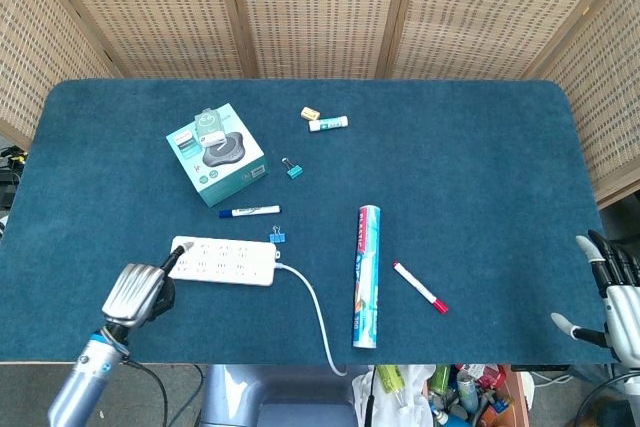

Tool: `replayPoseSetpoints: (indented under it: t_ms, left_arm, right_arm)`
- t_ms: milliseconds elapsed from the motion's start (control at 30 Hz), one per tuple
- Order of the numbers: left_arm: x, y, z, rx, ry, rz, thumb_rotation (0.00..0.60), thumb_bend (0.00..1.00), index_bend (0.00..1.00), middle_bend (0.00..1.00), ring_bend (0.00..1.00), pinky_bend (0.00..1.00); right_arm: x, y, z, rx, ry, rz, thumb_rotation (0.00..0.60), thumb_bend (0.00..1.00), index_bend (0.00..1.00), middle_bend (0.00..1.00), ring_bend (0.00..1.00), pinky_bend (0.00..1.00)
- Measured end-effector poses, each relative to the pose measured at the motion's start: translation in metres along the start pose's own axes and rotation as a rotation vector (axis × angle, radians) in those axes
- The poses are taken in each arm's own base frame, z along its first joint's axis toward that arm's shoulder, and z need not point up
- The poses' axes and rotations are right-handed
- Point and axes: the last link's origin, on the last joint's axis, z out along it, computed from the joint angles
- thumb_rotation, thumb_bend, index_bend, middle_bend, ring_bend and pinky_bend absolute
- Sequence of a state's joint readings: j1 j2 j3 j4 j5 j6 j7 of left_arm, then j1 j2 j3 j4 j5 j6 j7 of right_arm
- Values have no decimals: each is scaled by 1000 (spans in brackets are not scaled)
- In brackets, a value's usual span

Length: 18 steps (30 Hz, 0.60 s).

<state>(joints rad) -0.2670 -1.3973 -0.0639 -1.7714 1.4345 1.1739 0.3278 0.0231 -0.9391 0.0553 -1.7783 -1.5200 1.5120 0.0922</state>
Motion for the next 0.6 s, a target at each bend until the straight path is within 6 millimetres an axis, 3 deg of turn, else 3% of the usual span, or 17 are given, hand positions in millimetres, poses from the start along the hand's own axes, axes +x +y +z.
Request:
replayPoseSetpoints:
  t_ms: [300,600]
  left_arm:
    - [-22,32,30,-9,-91,5,600,1000,267,1000,1000,1000]
    - [-35,49,48,-14,-130,2,600,1000,267,1000,1000,1000]
  right_arm:
    - [1,2,1,-4,-7,13,600,0,0,0,0,0]
    - [1,3,2,-5,-14,18,600,0,0,0,0,0]
